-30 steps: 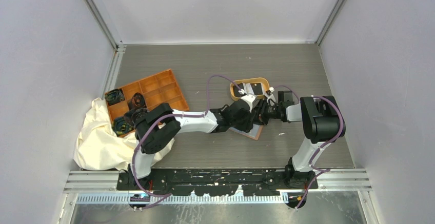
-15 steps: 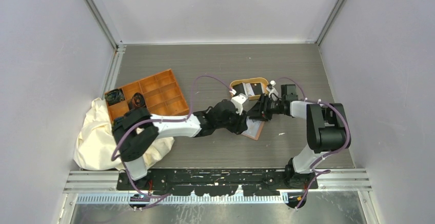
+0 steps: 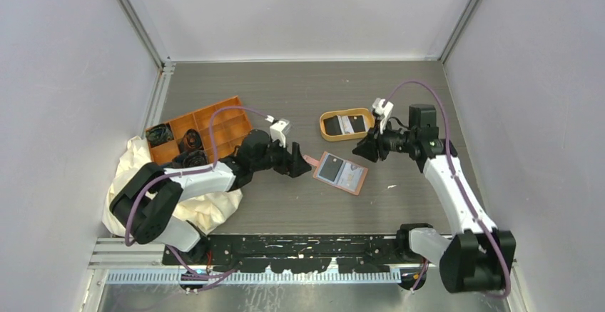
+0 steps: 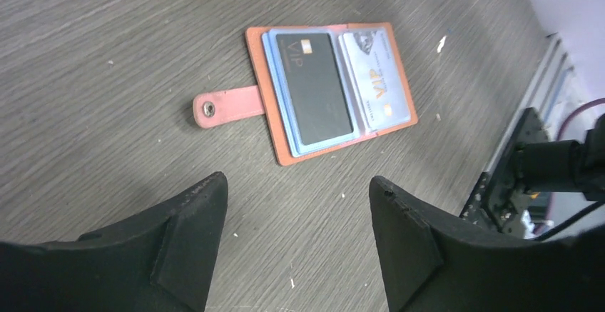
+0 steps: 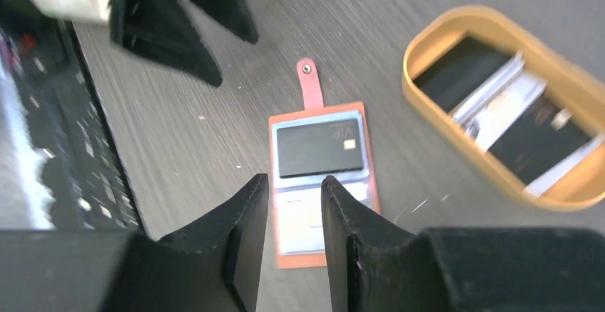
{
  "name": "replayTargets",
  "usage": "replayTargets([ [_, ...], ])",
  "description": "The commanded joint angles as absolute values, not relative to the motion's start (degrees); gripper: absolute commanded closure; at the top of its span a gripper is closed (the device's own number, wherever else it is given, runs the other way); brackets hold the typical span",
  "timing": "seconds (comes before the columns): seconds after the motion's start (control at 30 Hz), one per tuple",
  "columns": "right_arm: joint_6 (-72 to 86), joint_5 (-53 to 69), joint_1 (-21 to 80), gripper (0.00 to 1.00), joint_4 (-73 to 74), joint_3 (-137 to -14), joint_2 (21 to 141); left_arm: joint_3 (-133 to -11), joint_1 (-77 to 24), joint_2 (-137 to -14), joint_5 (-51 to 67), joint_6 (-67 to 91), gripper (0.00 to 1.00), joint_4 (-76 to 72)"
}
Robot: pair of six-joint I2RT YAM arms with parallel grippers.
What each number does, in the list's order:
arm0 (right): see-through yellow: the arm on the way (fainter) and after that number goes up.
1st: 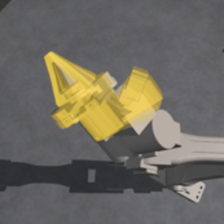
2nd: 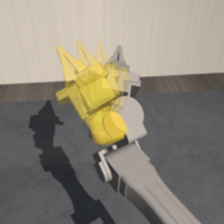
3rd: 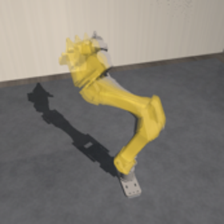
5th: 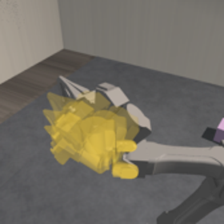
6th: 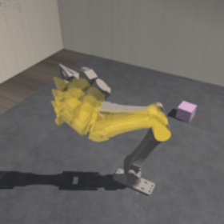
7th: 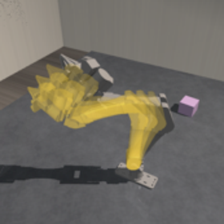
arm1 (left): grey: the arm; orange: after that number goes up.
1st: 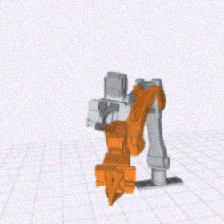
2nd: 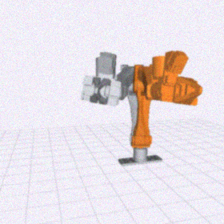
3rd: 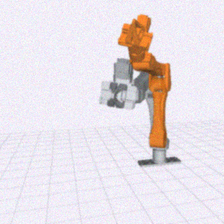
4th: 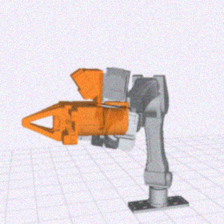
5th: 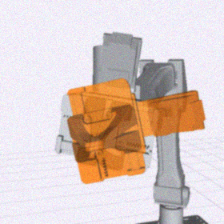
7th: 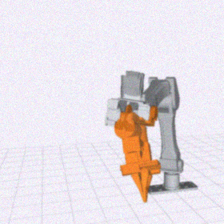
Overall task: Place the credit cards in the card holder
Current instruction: Insert the credit card into the card holder, then turn over the card slot in the card holder.
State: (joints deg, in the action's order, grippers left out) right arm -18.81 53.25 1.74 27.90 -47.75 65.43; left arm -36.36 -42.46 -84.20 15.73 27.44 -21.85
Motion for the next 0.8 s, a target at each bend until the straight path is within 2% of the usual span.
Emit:
replayTargets([
  [0.0,-51.1,57.0,5.1,0.60,30.4,-45.1,60.3,-36.7,-38.5,-85.0,30.5,32.0,0.30,-32.0],
  [0.1,-54.8,55.6,8.6,0.61,30.4,-47.6,64.0,-36.3,-37.8,-85.3,30.9,31.6,0.33,-33.7],
  [0.23,-60.3,49.0,11.8,0.74,33.1,-50.8,72.4,-36.4,-37.8,-85.7,30.4,30.0,0.38,-35.0],
  [0.43,-60.4,38.2,17.3,0.86,24.6,-45.8,76.3,-35.4,-37.9,-94.6,31.6,35.1,0.47,-50.0],
  [0.6,-60.8,32.7,19.8,0.90,24.2,-46.6,80.9,-35.0,-38.0,-102.7,31.9,38.4,0.58,-58.7],
  [0.77,-60.5,30.0,21.8,0.90,22.3,-45.7,83.4,-35.5,-39.4,-101.6,28.6,36.0,0.59,-53.9],
])
